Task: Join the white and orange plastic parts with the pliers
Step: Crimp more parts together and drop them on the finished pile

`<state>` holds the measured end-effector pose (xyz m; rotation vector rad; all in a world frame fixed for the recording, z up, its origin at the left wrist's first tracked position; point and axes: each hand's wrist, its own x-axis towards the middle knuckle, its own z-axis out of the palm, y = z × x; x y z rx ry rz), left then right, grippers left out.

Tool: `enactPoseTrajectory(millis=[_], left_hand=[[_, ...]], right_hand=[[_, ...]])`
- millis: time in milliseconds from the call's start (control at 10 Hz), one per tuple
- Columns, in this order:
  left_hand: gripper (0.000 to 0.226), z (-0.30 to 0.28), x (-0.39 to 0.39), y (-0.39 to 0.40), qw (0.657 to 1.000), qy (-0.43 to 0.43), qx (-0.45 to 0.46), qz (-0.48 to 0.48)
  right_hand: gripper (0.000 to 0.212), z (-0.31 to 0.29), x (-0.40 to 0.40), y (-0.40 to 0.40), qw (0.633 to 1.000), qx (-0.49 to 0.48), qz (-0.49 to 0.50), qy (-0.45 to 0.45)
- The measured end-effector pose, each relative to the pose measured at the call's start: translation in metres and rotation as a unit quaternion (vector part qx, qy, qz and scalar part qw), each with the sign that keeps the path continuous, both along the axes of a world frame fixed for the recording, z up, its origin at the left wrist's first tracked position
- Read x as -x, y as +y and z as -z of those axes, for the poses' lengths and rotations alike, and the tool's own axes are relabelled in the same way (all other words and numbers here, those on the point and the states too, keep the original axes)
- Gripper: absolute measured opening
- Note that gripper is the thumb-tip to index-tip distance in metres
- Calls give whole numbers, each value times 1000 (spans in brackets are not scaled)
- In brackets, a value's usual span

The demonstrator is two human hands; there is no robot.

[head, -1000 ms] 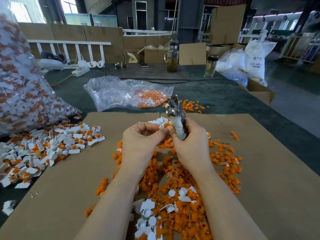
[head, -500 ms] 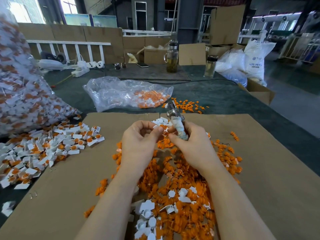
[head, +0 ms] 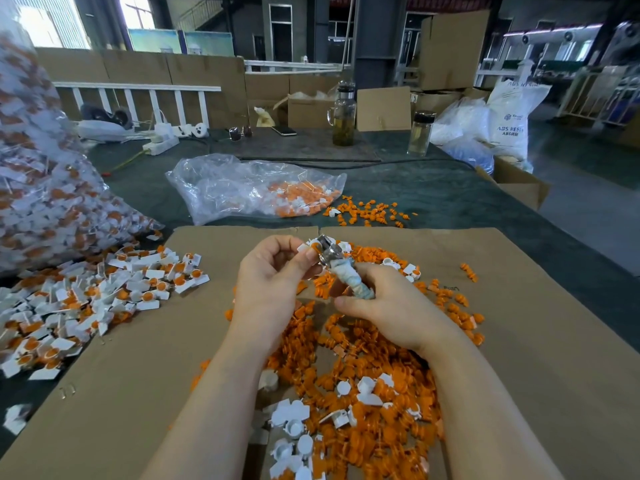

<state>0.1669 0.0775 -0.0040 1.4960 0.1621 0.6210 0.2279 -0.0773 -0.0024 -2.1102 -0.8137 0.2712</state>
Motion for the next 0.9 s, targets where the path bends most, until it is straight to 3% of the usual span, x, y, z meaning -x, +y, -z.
enactPoseTrajectory(millis=[600, 700, 800, 900], left_hand=[[1, 3, 0, 8, 998, 17, 48, 35], [1, 6, -3, 13, 989, 48, 139, 22], [11, 9, -6, 36, 940, 35, 337, -44], [27, 31, -9, 76, 890, -3, 454, -49]], right_hand=[[7, 8, -1, 9, 994, 61, 25, -87], [5, 12, -1, 10, 990, 69, 45, -113], [9, 14, -3, 9, 986, 75, 75, -129], [7, 17, -7, 6, 977, 93, 120, -150]])
